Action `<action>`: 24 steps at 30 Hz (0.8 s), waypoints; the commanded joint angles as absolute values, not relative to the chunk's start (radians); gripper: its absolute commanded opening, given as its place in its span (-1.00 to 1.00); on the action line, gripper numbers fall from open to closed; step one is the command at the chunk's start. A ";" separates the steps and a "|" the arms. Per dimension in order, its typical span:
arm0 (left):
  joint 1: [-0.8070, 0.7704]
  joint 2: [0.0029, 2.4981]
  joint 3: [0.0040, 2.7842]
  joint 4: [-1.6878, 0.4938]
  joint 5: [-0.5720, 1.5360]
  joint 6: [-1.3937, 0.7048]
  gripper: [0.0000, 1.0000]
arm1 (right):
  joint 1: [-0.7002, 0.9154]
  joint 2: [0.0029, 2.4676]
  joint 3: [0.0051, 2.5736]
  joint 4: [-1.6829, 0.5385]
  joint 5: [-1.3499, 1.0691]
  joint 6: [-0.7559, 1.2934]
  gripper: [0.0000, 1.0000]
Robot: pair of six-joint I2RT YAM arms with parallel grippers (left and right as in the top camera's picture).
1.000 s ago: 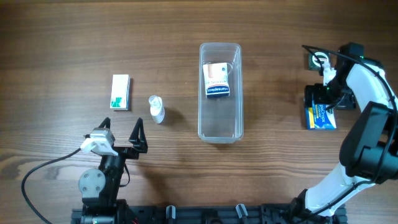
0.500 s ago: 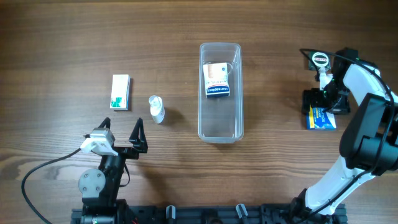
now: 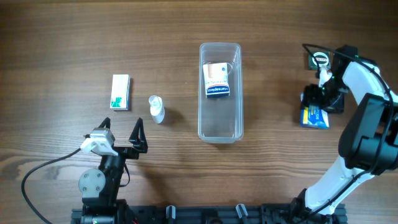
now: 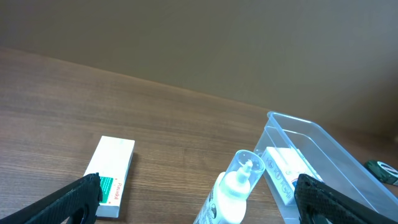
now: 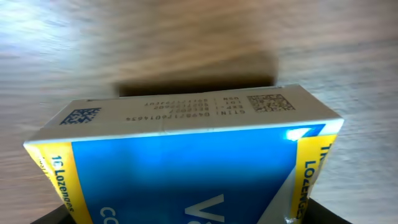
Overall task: Pack container
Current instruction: 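Lift the VapoDrops box and carry it into the clear container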
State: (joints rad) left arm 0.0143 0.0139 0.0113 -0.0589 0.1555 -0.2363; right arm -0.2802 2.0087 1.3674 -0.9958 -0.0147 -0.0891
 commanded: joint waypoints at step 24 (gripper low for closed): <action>0.020 0.007 0.006 -0.060 0.164 -0.213 0.99 | 0.382 2.007 2.119 -1.262 0.057 0.146 0.43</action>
State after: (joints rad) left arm 0.0143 0.0139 0.0113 -0.0586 0.1555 -0.2363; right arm 0.3271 2.0094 2.1044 -1.2987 -0.0280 0.0875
